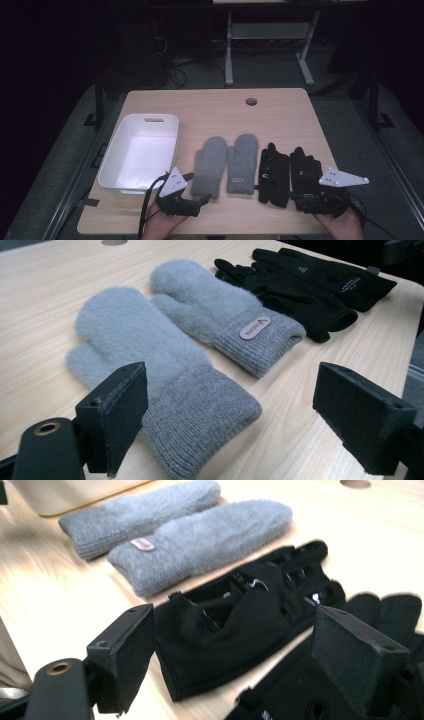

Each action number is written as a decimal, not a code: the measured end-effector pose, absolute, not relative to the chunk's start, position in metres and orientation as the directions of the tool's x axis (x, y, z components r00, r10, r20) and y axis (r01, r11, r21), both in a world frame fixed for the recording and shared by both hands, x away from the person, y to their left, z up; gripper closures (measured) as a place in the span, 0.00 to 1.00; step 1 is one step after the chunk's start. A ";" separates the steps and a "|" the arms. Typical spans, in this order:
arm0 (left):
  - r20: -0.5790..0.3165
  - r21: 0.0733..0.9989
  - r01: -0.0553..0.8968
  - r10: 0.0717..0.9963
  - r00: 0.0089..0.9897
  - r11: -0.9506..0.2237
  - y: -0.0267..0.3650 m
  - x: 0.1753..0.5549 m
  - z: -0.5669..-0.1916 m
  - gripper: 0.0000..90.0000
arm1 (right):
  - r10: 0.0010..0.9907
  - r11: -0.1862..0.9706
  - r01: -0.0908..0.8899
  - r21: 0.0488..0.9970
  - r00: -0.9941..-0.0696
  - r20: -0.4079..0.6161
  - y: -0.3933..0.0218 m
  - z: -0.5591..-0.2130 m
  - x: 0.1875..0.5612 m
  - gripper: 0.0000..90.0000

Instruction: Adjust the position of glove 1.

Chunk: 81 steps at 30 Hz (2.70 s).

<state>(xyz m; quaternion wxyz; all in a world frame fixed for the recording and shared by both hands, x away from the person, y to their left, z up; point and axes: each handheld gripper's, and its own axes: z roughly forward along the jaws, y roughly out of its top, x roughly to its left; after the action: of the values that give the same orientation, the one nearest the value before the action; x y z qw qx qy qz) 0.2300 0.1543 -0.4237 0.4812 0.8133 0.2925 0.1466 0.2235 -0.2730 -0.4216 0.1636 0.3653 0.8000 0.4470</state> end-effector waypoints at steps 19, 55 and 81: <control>-0.029 0.870 0.325 0.620 0.784 -0.371 0.158 0.228 -0.421 0.16 | 0.613 0.488 0.402 0.775 -0.790 0.024 -0.212 -0.394 0.281 0.22; -0.023 0.865 0.326 0.619 0.785 -0.381 0.159 0.228 -0.422 0.16 | 0.545 0.695 0.466 0.548 -0.838 0.022 -0.133 -0.427 0.362 0.28; -0.029 0.862 0.334 0.620 0.784 -0.382 0.160 0.227 -0.422 0.16 | 0.585 0.705 0.528 0.473 -0.810 0.034 -0.123 -0.447 0.361 0.64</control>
<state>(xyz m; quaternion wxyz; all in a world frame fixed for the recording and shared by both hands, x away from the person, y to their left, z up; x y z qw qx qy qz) 0.2269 0.1601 -0.4219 0.4733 0.8173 0.2918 0.1512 0.3612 -0.1234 -0.4470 0.0595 0.3021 0.9213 0.2374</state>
